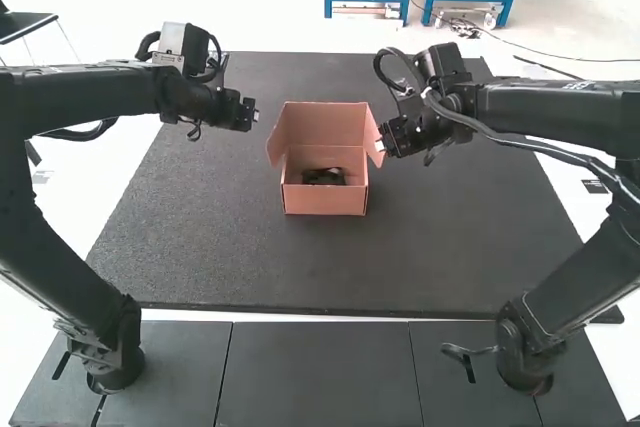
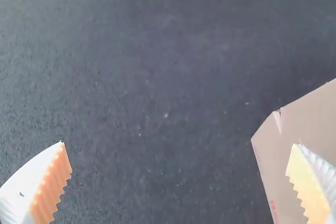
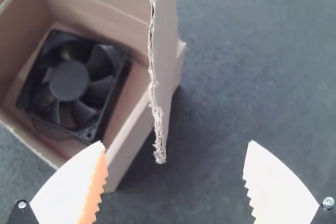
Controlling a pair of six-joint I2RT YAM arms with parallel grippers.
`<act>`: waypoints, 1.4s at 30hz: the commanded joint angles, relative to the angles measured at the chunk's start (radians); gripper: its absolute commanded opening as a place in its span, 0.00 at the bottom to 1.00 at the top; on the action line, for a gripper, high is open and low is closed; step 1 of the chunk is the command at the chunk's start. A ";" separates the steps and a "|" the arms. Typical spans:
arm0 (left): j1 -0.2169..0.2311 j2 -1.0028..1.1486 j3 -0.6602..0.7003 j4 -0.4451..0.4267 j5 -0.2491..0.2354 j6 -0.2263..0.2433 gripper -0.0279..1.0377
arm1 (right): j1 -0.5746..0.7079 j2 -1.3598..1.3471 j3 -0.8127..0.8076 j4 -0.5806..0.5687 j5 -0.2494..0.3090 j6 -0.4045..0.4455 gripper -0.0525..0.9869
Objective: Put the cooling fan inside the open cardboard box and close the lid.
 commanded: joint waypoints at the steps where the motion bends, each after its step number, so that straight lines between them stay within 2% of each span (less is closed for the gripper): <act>1: -0.005 0.010 0.033 -0.003 -0.010 0.013 0.93 | -0.009 0.014 0.040 0.005 -0.027 -0.008 0.62; 17: -0.011 0.095 0.046 0.011 0.001 0.036 0.93 | -0.011 0.094 0.103 0.000 -0.038 -0.005 0.62; 24: -0.014 0.108 0.069 0.013 0.062 0.040 0.93 | -0.011 0.122 0.125 -0.002 -0.042 0.011 0.60; 26: -0.020 0.110 0.076 0.013 0.097 0.042 0.93 | -0.011 0.129 0.129 -0.002 -0.044 0.015 0.60; 30: -0.051 0.110 0.076 0.004 0.125 0.042 0.93 | -0.012 0.145 0.142 -0.003 -0.044 0.027 0.60; 37: -0.085 0.111 0.073 0.004 0.132 0.042 0.93 | -0.012 0.163 0.161 -0.006 -0.058 0.046 0.59; 42: -0.085 0.115 0.077 0.016 0.132 0.039 0.93 | -0.014 0.174 0.171 -0.020 -0.072 0.052 0.57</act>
